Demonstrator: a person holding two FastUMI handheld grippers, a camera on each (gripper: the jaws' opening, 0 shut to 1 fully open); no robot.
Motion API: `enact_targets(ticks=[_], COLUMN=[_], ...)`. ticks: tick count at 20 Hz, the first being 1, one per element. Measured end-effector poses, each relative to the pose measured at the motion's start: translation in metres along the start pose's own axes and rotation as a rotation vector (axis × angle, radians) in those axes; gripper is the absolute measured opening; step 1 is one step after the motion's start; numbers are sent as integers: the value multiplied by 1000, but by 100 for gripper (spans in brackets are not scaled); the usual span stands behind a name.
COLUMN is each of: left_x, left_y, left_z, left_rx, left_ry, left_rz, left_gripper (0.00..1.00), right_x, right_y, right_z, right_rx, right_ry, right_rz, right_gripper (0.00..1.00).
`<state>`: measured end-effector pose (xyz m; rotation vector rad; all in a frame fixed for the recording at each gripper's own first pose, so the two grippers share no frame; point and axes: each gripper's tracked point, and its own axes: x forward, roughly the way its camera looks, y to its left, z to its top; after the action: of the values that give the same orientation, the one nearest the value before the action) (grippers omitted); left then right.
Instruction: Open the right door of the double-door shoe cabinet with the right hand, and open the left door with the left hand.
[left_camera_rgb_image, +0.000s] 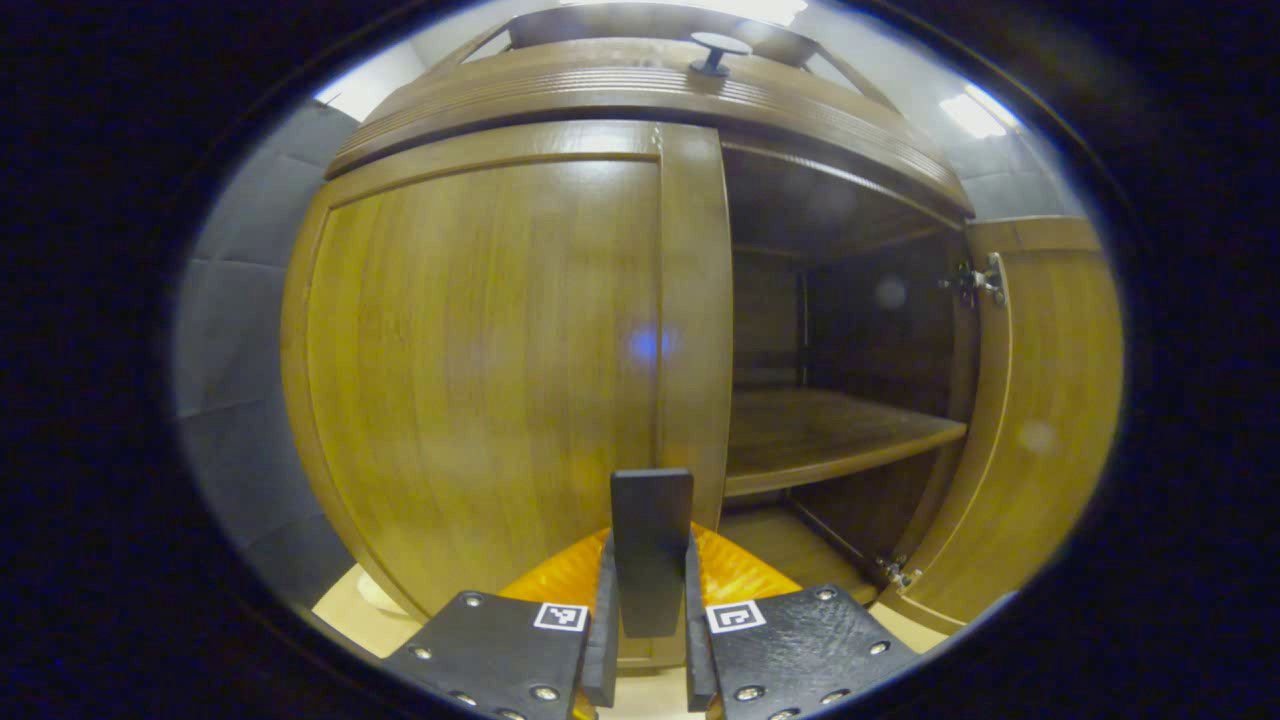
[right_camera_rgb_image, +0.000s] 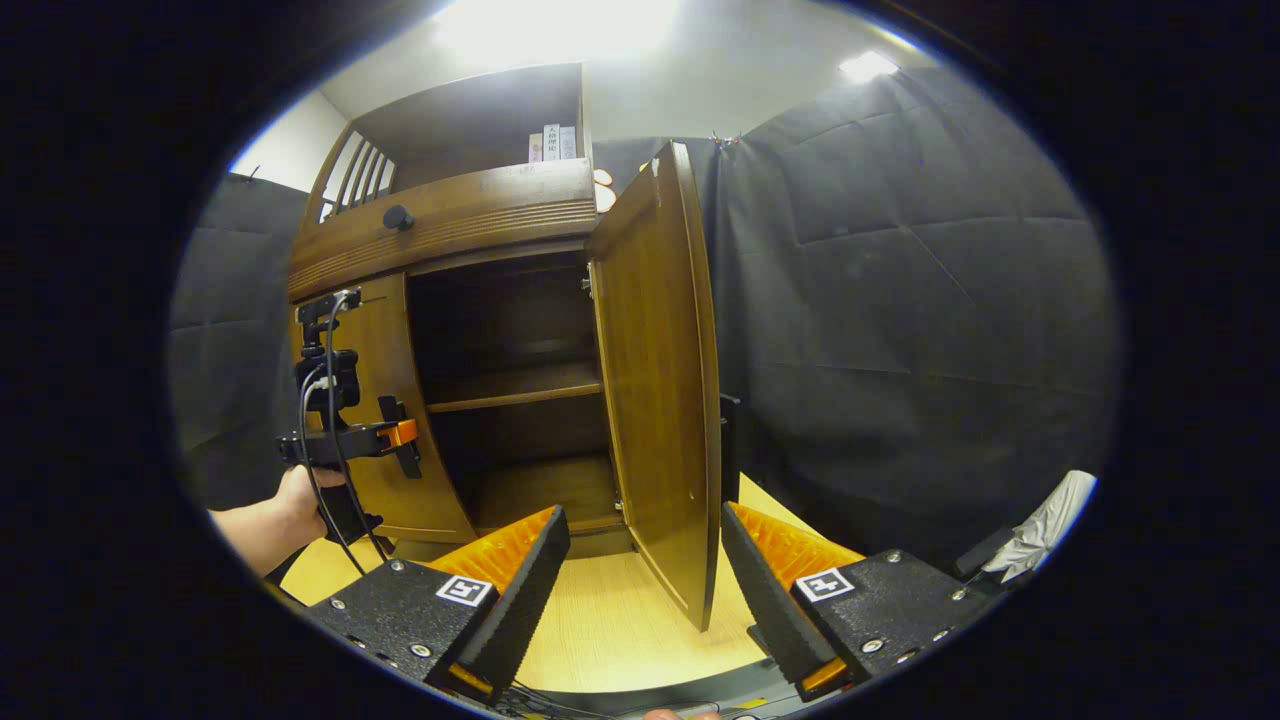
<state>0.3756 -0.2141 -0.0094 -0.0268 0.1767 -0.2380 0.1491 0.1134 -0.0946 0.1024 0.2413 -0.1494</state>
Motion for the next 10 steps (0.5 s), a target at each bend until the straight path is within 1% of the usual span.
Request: enact_targets(ticks=[1,3,4,5,6,7,8,9,10], left_x=[-3,-4,-3,-3,-3,-5,-6,-10,-13], left_y=[2,4,5,5,4,3,3,4,3], left_z=[-3,-1,-1,-2,-2,-2,-2,-6,-5], left_rx=[7,-21,-17,-10,-7,-12,-16,-16,-12], left_ry=[1,-23,-24,-30,-27,-29,-25,-19,-24], left_rz=[1,-4,-10,-16,-22,-25,-27,-27,-27], left_gripper=[23,24,25,25,18,11,11,11,11], right_x=[2,3,2,1,1,1,2,3,3], right_y=[4,8,9,9,9,10,12,14,16], right_z=[-1,-2,-3,-2,-1,-1,-1,-2,-3], right_rx=[6,21,28,33,34,36,37,38,38], right_ry=[1,3,1,-5,-10,-14,-15,-11,-6], right_rz=[-1,-4,-9,-15,-21,-24,-21,-17,-15], right_gripper=[92,92,94,92,92,94,94,92,94])
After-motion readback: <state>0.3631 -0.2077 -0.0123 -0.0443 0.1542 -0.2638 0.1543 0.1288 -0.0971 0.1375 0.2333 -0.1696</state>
